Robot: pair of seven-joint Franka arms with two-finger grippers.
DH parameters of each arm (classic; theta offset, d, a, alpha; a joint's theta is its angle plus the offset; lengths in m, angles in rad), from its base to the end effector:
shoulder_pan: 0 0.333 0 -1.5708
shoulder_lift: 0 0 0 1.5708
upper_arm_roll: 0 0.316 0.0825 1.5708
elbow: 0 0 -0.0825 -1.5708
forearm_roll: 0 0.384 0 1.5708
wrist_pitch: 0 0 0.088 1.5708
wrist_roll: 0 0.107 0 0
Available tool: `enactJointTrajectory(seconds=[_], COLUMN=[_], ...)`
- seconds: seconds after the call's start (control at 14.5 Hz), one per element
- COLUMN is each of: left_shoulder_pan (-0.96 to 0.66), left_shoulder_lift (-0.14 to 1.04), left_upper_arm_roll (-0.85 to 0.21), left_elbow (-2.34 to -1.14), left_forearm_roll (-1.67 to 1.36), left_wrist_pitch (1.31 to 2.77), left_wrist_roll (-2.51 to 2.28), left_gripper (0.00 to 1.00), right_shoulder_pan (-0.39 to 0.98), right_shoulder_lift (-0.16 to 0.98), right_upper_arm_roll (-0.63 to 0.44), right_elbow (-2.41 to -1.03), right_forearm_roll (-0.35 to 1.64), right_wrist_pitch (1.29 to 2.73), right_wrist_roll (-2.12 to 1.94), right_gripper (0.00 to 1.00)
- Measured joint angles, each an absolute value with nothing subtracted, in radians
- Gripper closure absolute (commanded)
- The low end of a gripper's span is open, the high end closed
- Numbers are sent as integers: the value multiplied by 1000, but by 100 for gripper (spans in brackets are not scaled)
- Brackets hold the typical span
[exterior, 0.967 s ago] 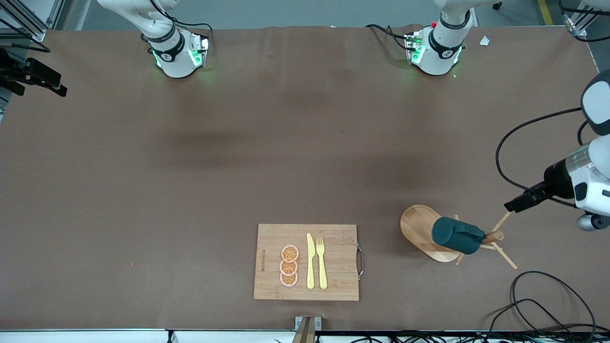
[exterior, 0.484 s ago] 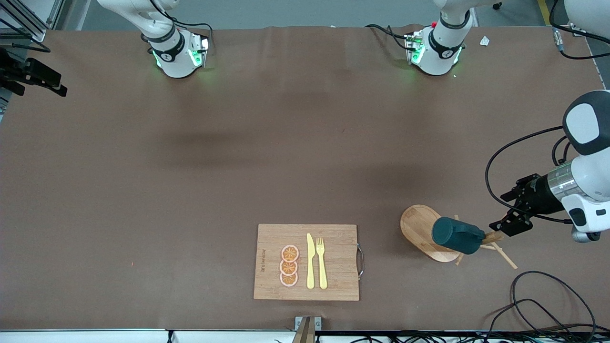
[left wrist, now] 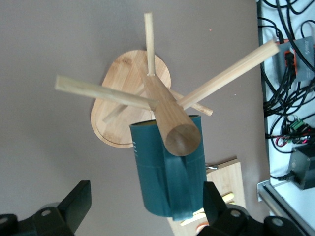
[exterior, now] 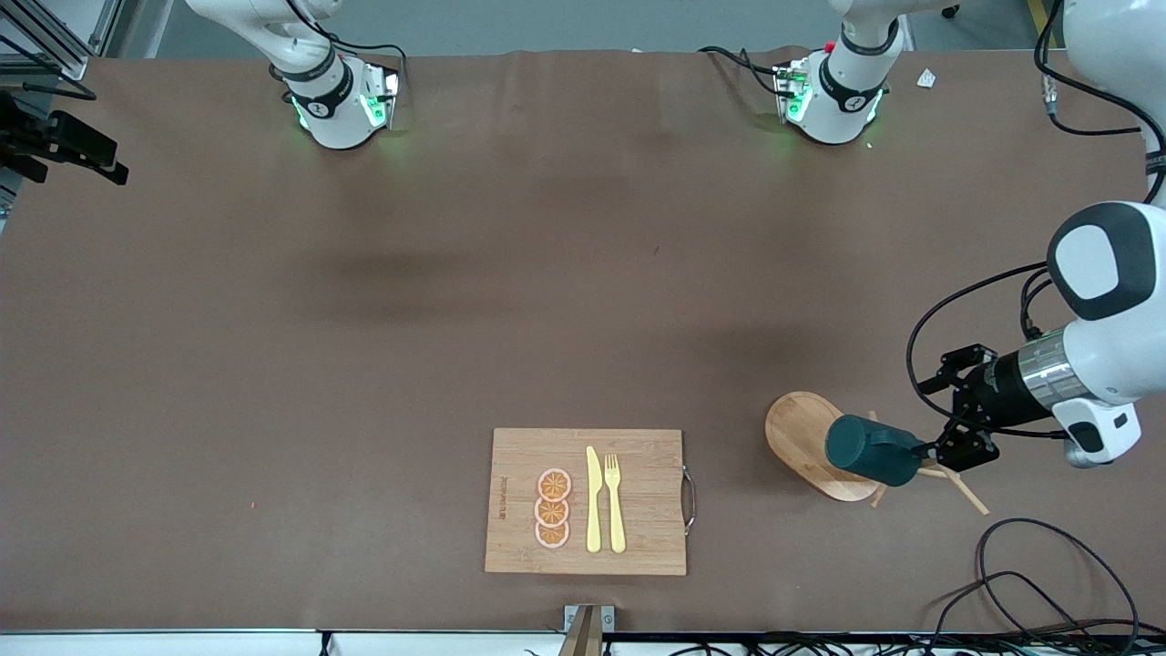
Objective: Transfer cup from left to right arm and place
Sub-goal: 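Close the left gripper on the teal mug's body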
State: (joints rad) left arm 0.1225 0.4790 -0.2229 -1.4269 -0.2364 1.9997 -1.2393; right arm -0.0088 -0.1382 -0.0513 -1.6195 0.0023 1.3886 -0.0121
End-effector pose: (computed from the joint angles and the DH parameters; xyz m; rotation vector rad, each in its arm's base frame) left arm 0.7035 -0.0571 0.4384 2.2827 1.6584 -0.1683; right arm 0.4901 -0.0313 0.6591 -3.1247 0.0732 0.1446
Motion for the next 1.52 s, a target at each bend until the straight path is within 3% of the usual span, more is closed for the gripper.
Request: enactJointTrajectory(seconds=[1.52], left_shoulder_pan=[102], left_shoulder_lift=[556], left_upper_arm_roll=[-222], left_elbow=[-1414], left_forearm_roll=[-300], left_wrist_pitch=[2057], left_wrist_roll=[-1308], left_gripper=[0], right_shoulder_pan=[-9], right_shoulder_lift=[-138], right_upper_arm_roll=[-52], right_elbow=[-1620], right_forearm_roll=[2], right_wrist_pitch=[1388], right_wrist_roll=[-12], right_gripper=[0])
